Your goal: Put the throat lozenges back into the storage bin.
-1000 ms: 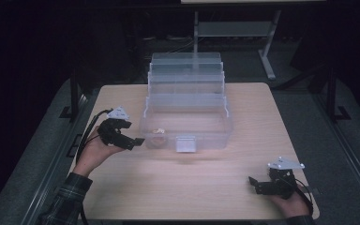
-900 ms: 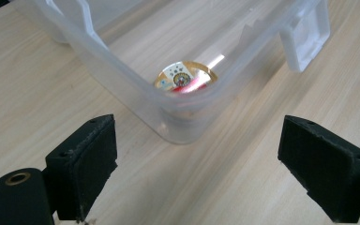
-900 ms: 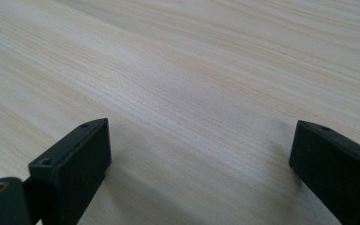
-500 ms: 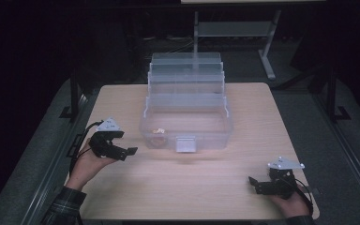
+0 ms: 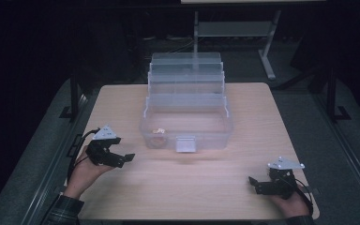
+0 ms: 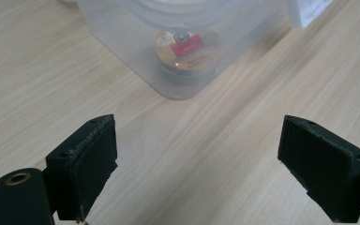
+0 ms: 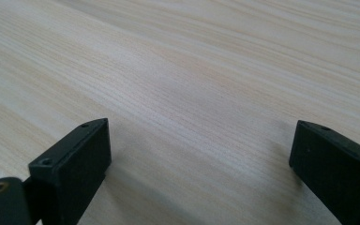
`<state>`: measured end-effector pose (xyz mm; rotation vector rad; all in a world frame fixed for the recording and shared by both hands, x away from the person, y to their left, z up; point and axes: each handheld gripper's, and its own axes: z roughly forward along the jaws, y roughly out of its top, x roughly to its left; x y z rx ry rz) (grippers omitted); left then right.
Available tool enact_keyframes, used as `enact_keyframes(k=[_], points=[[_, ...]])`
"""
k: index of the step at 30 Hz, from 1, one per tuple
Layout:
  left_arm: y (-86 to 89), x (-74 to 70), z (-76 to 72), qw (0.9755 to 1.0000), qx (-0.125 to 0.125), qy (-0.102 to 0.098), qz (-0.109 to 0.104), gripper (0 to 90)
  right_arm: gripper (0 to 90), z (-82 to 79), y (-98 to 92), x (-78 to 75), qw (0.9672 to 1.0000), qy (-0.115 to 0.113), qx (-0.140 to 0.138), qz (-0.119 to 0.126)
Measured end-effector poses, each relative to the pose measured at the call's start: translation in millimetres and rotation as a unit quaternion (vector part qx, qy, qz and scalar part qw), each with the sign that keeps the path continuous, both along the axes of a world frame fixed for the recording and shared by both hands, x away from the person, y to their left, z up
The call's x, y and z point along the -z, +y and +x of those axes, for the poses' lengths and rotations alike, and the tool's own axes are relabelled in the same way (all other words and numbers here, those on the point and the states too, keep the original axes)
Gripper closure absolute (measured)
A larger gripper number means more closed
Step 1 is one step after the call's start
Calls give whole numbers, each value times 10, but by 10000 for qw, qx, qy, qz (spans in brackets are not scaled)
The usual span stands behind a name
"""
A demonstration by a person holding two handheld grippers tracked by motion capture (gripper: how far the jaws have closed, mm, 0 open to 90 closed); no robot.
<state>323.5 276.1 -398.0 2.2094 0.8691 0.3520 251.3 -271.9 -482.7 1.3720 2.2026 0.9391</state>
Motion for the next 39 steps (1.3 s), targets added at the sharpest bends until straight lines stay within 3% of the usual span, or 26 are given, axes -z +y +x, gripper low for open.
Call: enact_keyframes(k=[22, 39], points=[[159, 276, -248, 9996, -250, -48, -106, 122, 51, 0, 0, 0, 10000, 0, 0, -1], [227, 542, -381, 9993, -354, 93, 66, 123, 51, 0, 0, 0, 10000, 1, 1, 0]])
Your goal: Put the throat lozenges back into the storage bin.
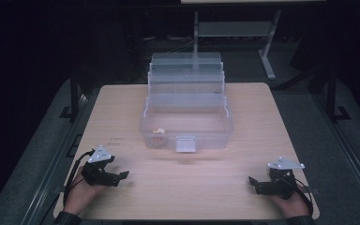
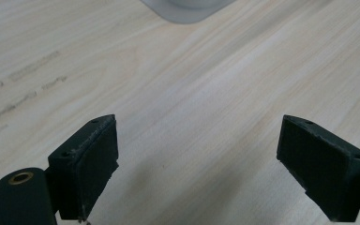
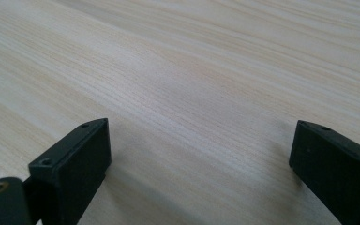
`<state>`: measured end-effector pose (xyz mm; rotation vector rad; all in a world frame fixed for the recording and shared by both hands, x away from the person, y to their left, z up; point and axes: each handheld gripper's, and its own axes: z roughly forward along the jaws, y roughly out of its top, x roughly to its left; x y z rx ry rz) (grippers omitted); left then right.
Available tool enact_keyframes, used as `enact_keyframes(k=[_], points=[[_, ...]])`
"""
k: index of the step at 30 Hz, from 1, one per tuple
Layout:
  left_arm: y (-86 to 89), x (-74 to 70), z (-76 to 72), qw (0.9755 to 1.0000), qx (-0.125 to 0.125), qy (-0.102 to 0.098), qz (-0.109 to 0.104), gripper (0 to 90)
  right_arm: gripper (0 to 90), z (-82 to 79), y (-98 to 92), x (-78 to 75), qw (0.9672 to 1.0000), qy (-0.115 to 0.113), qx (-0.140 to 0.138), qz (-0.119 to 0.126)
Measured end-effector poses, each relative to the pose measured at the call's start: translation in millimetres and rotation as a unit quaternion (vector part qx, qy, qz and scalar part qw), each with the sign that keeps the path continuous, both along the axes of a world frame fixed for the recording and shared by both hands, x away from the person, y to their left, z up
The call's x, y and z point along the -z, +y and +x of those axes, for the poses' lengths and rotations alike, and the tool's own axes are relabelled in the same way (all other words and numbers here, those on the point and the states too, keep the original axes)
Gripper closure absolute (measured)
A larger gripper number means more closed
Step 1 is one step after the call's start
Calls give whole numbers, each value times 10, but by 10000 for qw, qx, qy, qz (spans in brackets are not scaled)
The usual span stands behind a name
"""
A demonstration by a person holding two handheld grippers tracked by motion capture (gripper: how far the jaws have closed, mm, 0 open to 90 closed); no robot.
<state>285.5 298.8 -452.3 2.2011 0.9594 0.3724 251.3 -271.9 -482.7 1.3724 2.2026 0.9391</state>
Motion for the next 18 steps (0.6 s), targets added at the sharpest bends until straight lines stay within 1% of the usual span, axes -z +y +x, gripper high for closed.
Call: enact_keyframes(k=[6, 7, 12, 16, 18], points=[[8, 74, -42, 10000, -5, 89, 18, 123, 51, 0, 0, 0, 10000, 0, 0, 0], [12, 86, -46, 9999, 1, 96, 46, 123, 51, 0, 0, 0, 10000, 0, -1, 0], [46, 151, -70, 9999, -49, 148, 67, 122, 51, 0, 0, 0, 10000, -1, 0, 1], [73, 166, -97, 9999, -91, 84, 20, 123, 51, -1, 0, 0, 10000, 0, 2, 1], [88, 185, -114, 10000, -87, -1, -22, 122, 51, -1, 0, 0, 10000, -1, 1, -1]])
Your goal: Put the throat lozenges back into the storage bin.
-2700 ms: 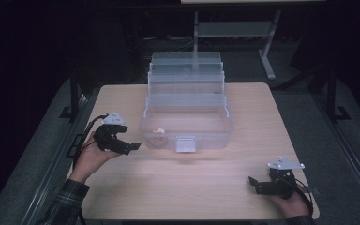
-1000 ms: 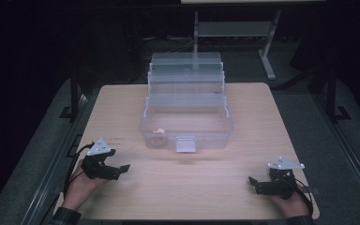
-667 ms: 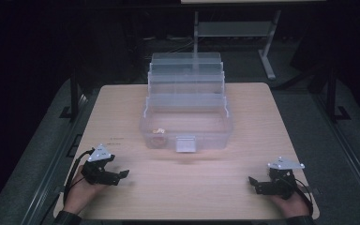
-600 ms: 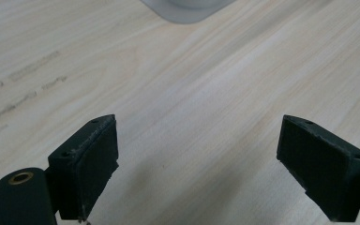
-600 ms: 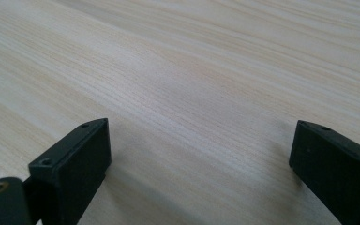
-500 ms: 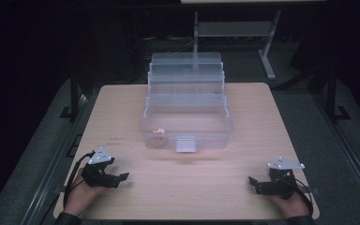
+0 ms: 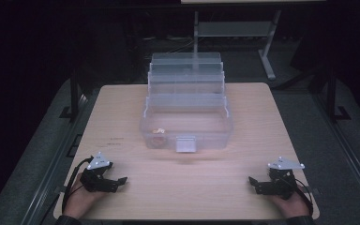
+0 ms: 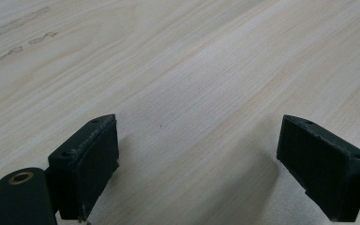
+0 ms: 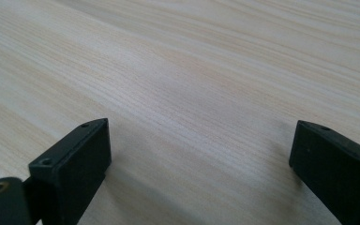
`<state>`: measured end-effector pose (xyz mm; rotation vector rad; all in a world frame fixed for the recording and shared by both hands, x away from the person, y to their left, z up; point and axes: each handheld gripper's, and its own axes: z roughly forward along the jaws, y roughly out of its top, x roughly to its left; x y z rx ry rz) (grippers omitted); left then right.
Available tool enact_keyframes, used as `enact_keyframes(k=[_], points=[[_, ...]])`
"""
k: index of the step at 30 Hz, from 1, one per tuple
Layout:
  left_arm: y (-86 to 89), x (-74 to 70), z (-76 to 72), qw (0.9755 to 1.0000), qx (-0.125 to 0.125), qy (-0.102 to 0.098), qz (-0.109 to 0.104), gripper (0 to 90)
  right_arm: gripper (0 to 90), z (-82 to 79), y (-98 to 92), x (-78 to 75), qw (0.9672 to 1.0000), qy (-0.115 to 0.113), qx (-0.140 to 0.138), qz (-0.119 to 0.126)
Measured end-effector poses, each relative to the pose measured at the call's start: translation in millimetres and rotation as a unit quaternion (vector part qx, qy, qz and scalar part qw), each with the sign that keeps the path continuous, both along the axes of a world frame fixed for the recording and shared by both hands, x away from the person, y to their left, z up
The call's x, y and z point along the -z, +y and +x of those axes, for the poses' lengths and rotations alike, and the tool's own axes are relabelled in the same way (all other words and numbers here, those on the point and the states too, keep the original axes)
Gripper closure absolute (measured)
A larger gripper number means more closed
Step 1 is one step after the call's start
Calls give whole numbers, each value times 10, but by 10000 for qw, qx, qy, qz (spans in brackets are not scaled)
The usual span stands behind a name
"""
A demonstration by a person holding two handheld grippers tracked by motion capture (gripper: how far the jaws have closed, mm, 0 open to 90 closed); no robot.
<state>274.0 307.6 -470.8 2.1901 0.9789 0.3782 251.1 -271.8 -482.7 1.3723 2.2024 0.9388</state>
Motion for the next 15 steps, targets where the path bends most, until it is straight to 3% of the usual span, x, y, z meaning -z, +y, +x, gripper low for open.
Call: enact_keyframes(k=[4, 15], points=[[3, 34, -32, 9998, 22, -172, 2, 116, 51, -1, 0, 0, 10000, -1, 0, 1], [3, 36, -33, 9998, 17, -179, -3, 114, 51, -1, 0, 0, 10000, -1, 0, 1]])
